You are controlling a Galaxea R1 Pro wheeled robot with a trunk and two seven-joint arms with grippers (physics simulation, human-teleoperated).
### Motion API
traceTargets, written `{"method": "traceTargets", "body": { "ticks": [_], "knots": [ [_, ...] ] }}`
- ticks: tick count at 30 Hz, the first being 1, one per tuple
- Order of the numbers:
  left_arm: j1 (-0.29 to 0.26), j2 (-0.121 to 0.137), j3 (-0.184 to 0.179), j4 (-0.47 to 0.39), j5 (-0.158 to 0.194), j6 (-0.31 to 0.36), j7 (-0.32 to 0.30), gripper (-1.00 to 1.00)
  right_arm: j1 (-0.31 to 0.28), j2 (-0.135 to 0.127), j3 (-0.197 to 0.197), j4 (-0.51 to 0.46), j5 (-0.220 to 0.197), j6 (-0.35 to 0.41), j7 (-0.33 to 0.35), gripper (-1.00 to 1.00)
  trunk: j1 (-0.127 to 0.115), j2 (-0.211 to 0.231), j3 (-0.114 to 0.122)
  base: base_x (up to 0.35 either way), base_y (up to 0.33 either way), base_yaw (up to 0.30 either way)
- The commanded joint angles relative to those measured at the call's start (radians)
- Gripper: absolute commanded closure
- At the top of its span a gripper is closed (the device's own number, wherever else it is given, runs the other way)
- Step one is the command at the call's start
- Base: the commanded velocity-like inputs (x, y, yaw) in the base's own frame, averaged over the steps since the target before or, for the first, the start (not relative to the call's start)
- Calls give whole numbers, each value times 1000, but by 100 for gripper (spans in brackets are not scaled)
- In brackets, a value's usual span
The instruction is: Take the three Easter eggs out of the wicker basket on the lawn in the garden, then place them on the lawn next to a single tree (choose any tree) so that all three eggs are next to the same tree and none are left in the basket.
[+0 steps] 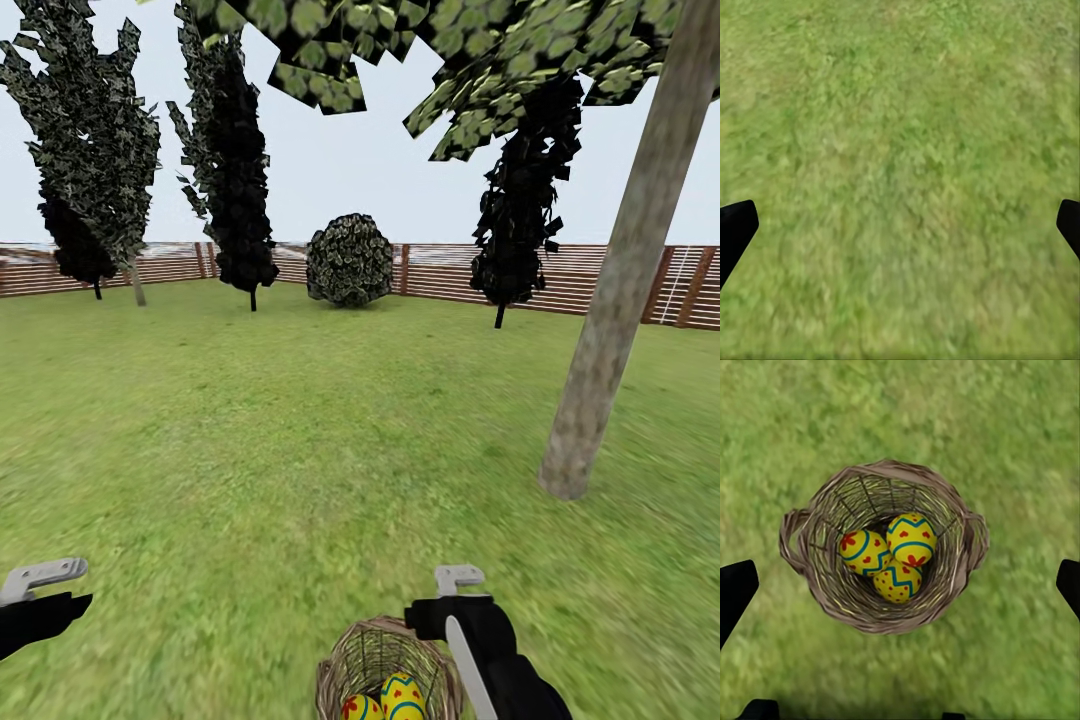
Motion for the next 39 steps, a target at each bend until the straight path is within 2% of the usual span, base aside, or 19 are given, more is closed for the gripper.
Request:
{"method": "traceTargets", "body": {
  "ticks": [1, 3, 10, 18, 26, 31, 39],
  "knots": [
    [-1, 0, 1, 0, 5, 5, -1, -100, -1, 0, -5, 0, -11, 3, -10, -100, 4, -9, -5, 0, 0, 0],
    [-1, 0, 1, 0, 6, 5, -2, -100, -1, 0, -23, 2, -12, 2, -9, -100, 12, -23, -11, 0, 0, 0],
    [-1, 0, 1, 3, 8, 3, 0, -100, -1, 0, -41, 6, -13, 0, -9, -100, 39, -72, -33, 0, 0, 0],
    [-1, -1, -10, 6, 8, 1, 2, -100, -1, 0, -44, 8, -14, -2, -9, -100, 69, -128, -58, 0, 0, 0],
    [-5, -5, -24, 13, 6, -38, 1, -100, -1, 1, -44, 11, -14, -3, -9, -100, 100, -184, -83, 0, 0, 0],
    [-5, -8, -50, 17, 4, -47, 2, -100, 0, 1, -44, 11, -14, -4, -10, -100, 119, -219, -99, 0, 0, 0],
    [-7, -9, -59, 34, 1, -50, 3, -100, -1, 0, -45, 11, -14, -4, -10, -100, 150, -275, -124, 0, 0, 0]
  ]
}}
